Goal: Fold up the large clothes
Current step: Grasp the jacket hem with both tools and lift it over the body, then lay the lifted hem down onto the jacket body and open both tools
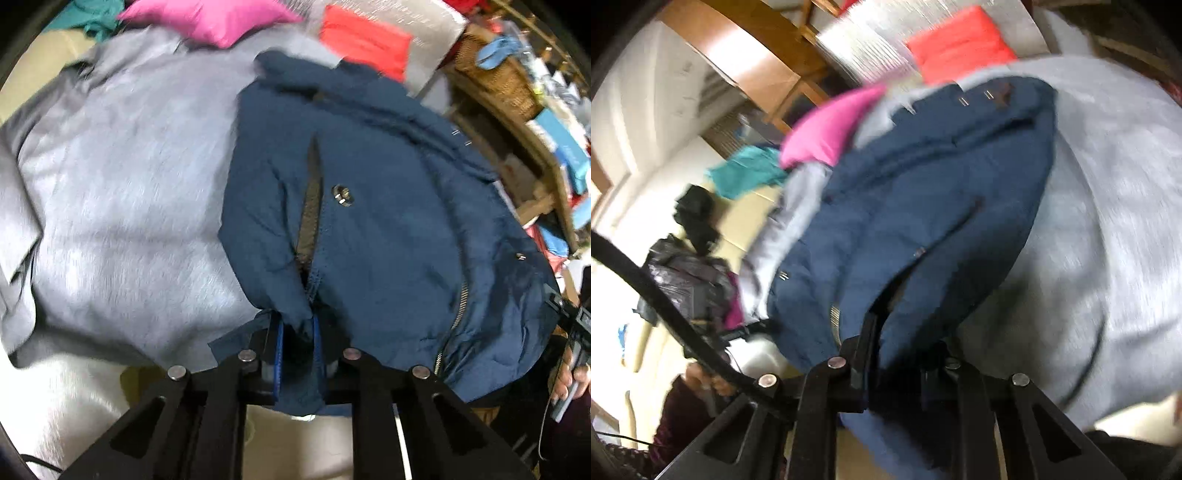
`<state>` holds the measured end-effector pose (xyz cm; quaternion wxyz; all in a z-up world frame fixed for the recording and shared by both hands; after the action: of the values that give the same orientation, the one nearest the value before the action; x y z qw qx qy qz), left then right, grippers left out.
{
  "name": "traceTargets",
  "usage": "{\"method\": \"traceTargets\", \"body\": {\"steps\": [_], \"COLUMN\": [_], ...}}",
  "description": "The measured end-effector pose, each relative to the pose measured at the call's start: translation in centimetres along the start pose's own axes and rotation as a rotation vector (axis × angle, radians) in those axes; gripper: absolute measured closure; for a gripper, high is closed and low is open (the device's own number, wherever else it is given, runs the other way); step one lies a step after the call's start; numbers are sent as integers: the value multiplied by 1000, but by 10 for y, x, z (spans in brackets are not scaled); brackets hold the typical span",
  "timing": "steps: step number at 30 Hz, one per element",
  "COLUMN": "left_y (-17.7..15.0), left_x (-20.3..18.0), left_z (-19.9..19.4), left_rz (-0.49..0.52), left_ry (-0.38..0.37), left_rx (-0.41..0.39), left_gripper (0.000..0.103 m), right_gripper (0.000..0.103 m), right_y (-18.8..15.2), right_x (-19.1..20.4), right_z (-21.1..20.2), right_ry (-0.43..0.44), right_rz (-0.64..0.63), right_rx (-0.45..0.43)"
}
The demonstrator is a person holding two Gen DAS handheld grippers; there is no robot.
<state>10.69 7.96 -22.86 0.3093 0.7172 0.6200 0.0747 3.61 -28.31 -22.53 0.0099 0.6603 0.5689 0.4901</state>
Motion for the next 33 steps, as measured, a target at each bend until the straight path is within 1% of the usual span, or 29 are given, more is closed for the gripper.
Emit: {"method": "traceTargets", "body": {"steps": [1,2,3,4,5,6,7,8,9,11,14,16,19,20,22,23,27,30,33], "left_y": [0,0,-2,-4,-5,-4,-1,1,3,10,28,45,70,84,106,124,166,194,223], "left_x": [-1,1,5,7,4,5,6,6,10,9,-3,-12,-10,-8,-5,-4,-2,-5,2], "left_z": [-1,2,8,14,14,14,13,10,10,3,-16,-32,-53,-58,-62,-55,-46,-31,-5], "left_rz": [3,-3,-22,-40,-49,-49,-55,-66,-74,-96,-64,-52,-79,-100,-134,-141,-188,-233,-294], "left_ry": [1,6,15,18,22,16,0,-17,-29,-74,-136,-192,-234,-252,-273,-273,-249,-233,-210], "left_rx": [2,16,50,81,94,88,75,62,53,23,-73,-143,-218,-249,-298,-317,-406,-454,-481], "left_gripper": [88,83,79,75,75,75,79,87,90,93,94,94,95,95,95,95,95,95,96], "right_gripper": [80,80,78,78,78,78,78,83,86,88,88,89,89,89,89,89,89,89,89], "right_y": [0,-1,-4,-5,-7,-9,-7,-5,2,15,37,57,84,94,119,127,168,191,216], "right_x": [-3,-9,-18,-23,-26,-23,-19,-15,-9,0,14,19,18,16,4,1,-26,-41,-55], "right_z": [5,11,21,27,31,27,24,18,14,1,-9,-15,-26,-29,-32,-31,-21,-5,12], "right_ry": [1,-3,-15,-32,-35,-33,-24,-9,3,21,38,64,100,111,128,134,148,136,104], "right_rz": [7,34,88,122,130,112,85,69,53,29,-11,-11,11,22,60,72,138,173,212], "right_rx": [24,63,115,150,173,169,157,134,109,47,-30,-89,-185,-216,-280,-301,-385,-406,-423]}}
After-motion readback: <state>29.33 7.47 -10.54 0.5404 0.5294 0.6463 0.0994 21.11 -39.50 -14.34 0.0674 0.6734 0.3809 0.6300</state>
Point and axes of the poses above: each gripper's, at about its wrist camera, not at the fingertips, and z roughly the way its jaws point, x to its left, y to its top, the point moved 1 cm from there along z, roughly the way its jaws point, and after that the axes turned 3 degrees about -x, right-handed, at the moved point
